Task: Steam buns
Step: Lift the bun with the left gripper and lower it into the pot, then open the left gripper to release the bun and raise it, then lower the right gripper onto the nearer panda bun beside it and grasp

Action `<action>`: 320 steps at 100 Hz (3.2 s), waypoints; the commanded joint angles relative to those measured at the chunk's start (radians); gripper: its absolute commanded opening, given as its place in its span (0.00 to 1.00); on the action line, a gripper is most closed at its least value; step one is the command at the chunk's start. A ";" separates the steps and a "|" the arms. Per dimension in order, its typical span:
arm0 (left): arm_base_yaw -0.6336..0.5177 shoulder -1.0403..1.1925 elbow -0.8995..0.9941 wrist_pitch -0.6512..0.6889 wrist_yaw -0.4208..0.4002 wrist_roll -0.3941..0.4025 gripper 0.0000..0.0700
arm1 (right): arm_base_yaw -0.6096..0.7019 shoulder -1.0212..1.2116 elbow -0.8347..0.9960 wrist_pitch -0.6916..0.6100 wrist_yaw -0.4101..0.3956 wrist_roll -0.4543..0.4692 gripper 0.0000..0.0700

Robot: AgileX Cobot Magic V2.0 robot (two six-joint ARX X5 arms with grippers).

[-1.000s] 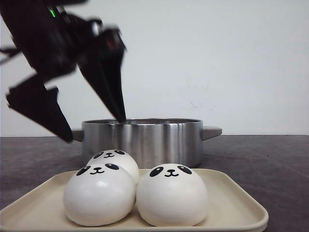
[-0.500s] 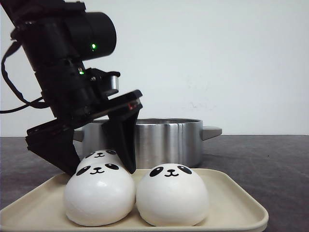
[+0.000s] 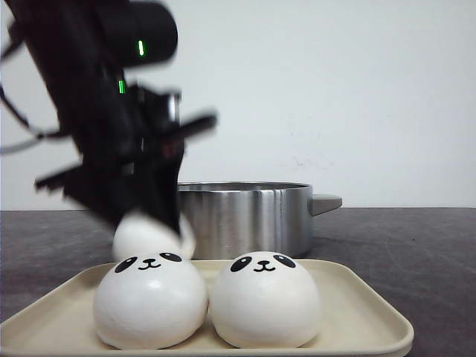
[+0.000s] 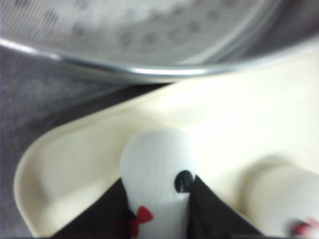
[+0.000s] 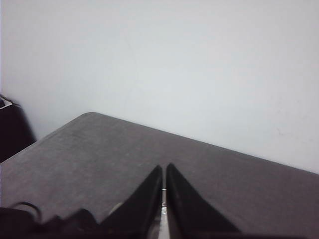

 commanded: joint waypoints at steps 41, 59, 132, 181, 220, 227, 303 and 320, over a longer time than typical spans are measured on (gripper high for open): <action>0.067 -0.091 0.253 0.152 -0.147 0.154 0.01 | 0.010 0.016 0.018 0.004 0.005 0.010 0.01; 0.132 0.058 0.325 0.184 -0.142 0.176 0.01 | 0.010 0.037 0.018 0.001 0.005 0.007 0.01; 0.183 0.359 0.336 0.292 -0.141 0.182 0.78 | 0.016 0.067 0.017 -0.077 0.004 0.065 0.01; 0.183 0.138 0.358 0.254 -0.142 0.111 0.85 | 0.016 0.064 -0.116 -0.250 0.002 0.075 0.01; 0.126 -0.264 0.358 0.097 -0.138 0.112 0.85 | 0.067 0.092 -0.649 0.044 -0.164 0.399 0.01; 0.111 -0.321 0.358 0.072 -0.139 0.113 0.85 | 0.078 0.121 -0.721 0.105 -0.211 0.443 0.11; 0.080 -0.543 0.357 -0.116 -0.140 0.120 0.85 | 0.084 0.573 -0.770 0.253 -0.333 0.505 0.61; 0.080 -0.543 0.357 -0.117 -0.140 0.120 0.85 | 0.081 0.577 -0.769 0.275 -0.346 0.501 0.02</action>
